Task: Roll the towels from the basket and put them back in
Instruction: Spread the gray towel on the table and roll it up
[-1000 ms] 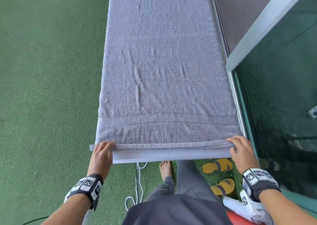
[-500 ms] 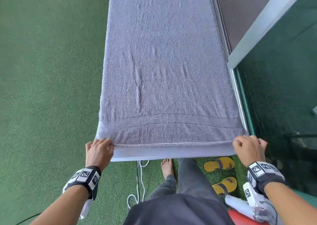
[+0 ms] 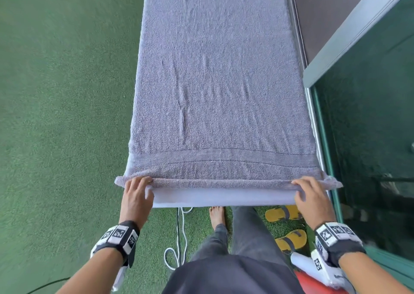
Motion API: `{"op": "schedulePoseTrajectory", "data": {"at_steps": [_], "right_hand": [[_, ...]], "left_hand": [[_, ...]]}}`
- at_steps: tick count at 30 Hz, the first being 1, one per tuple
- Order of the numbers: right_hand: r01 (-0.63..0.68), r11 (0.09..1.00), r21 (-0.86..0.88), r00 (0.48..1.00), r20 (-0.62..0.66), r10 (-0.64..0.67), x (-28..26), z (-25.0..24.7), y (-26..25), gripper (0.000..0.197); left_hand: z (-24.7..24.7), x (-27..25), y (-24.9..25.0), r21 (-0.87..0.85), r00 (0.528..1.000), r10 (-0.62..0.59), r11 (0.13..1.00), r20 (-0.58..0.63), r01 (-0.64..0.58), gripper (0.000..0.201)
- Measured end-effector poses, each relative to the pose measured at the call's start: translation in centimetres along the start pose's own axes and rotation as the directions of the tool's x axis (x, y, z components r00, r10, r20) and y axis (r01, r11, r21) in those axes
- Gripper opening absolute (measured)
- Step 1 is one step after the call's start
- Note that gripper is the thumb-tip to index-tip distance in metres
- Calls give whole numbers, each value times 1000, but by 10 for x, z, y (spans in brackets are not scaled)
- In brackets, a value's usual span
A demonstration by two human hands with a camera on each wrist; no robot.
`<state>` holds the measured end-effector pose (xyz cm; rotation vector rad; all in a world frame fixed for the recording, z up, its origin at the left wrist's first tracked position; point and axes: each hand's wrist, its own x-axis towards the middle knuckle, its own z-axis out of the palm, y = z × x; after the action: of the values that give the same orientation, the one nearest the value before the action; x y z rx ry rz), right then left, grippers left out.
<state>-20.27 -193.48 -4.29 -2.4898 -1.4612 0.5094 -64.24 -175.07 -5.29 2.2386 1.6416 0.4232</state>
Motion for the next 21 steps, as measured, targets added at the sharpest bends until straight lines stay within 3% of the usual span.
{"op": "schedulePoseTrajectory", "data": {"at_steps": [7, 15, 21], "right_hand": [[-6, 1000, 15, 997, -71, 7, 14, -1, 4, 33], [112, 979, -172, 990, -64, -124, 16, -12, 6, 36], [154, 979, -137, 982, -92, -167, 22, -16, 7, 34]], "left_hand": [[-10, 16, -8, 52, 996, 90, 994, 25, -91, 30], [-17, 17, 0, 35, 996, 87, 995, 29, -88, 24], [-22, 18, 7, 11, 995, 84, 996, 53, -85, 15]]}}
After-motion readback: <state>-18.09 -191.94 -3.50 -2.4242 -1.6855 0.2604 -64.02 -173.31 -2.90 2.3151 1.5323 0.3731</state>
